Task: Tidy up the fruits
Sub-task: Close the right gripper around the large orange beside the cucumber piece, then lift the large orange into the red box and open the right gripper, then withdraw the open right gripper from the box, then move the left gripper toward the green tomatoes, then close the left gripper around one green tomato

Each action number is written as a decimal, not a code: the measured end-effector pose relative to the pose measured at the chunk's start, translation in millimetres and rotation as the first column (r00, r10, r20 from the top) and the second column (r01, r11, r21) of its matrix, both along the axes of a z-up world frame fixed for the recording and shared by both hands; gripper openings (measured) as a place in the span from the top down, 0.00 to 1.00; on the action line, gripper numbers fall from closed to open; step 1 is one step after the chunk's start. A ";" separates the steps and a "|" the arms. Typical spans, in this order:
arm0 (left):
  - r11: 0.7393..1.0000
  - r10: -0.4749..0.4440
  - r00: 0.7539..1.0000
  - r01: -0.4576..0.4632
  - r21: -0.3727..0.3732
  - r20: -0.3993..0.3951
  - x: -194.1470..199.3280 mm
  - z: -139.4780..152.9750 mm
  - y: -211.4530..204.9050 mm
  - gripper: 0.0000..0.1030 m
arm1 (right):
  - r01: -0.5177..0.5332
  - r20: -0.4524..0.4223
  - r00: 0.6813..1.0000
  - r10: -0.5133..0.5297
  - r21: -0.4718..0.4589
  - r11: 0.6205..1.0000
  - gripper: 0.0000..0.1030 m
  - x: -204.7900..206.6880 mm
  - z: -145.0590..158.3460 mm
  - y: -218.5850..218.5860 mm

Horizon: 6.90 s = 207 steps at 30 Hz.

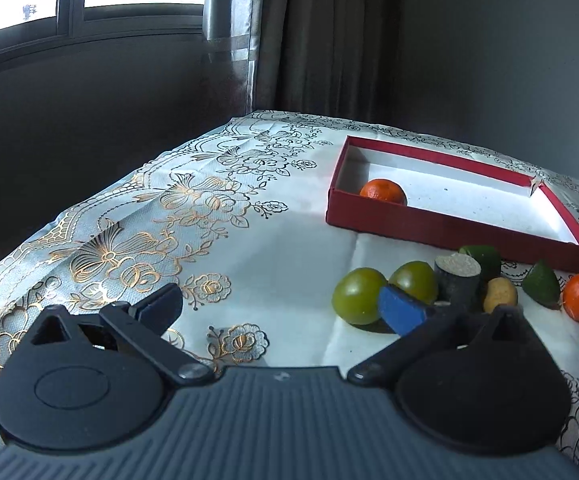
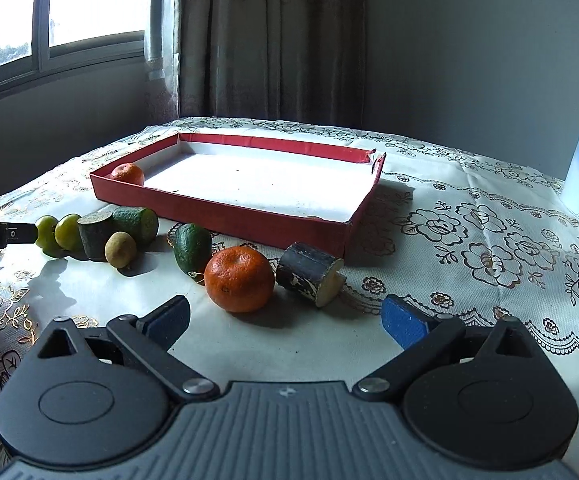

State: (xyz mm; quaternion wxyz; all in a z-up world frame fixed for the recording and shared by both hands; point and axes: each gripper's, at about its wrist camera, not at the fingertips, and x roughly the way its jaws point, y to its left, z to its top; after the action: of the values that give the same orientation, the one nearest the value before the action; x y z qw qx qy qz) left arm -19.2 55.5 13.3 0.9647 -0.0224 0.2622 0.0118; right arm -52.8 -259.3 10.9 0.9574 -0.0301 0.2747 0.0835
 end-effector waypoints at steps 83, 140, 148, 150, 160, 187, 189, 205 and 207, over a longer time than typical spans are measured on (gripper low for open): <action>0.992 -0.010 0.998 0.001 -0.126 -0.066 11.1 -5.5 15.6 0.00 | 0.083 -0.067 0.995 -0.072 0.185 0.979 0.45 116.2 12.1 -38.0; 0.987 -0.049 0.990 0.068 0.146 -0.130 44.9 -5.3 -31.9 0.00 | 0.159 -0.107 0.984 -0.141 0.183 0.970 0.13 15.6 -10.4 -55.7; 0.990 -0.028 0.991 0.045 0.132 -0.133 57.4 -5.0 -30.8 0.00 | 0.156 -0.109 0.985 -0.137 0.183 0.971 0.12 16.7 -10.3 -54.5; 0.991 -0.027 0.990 0.044 0.127 -0.135 59.1 -5.0 -30.4 0.00 | 0.156 -0.109 0.985 -0.137 0.183 0.971 0.11 16.8 -10.3 -54.2; 0.992 -0.053 0.989 0.068 0.109 -0.136 53.6 -6.1 -27.1 0.00 | 0.155 -0.109 0.985 -0.136 0.182 0.971 0.10 16.9 -10.8 -54.2; 0.986 -0.112 0.988 0.124 0.112 -0.109 40.9 -5.2 -32.1 0.14 | 0.154 -0.109 0.985 -0.136 0.182 0.971 0.10 17.0 -11.1 -53.9; 0.985 -0.111 0.988 0.124 0.119 -0.107 40.6 -5.5 -33.4 0.14 | 0.154 -0.109 0.985 -0.136 0.181 0.971 0.10 17.0 -11.1 -53.7; 0.985 -0.136 0.986 0.145 0.091 -0.100 35.9 -5.1 -32.5 0.27 | 0.154 -0.109 0.985 -0.136 0.182 0.971 0.10 17.1 -11.0 -54.1; 0.985 -0.140 0.985 0.148 0.087 -0.099 34.2 -4.8 -32.8 0.30 | 0.154 -0.109 0.985 -0.136 0.181 0.971 0.10 17.2 -11.0 -54.0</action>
State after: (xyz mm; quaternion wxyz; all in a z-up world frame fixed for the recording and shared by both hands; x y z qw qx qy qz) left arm 15.1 22.7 8.5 0.9498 0.0425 0.3067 -0.0448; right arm -35.6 -313.4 -0.1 0.9452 0.0852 0.3127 0.0402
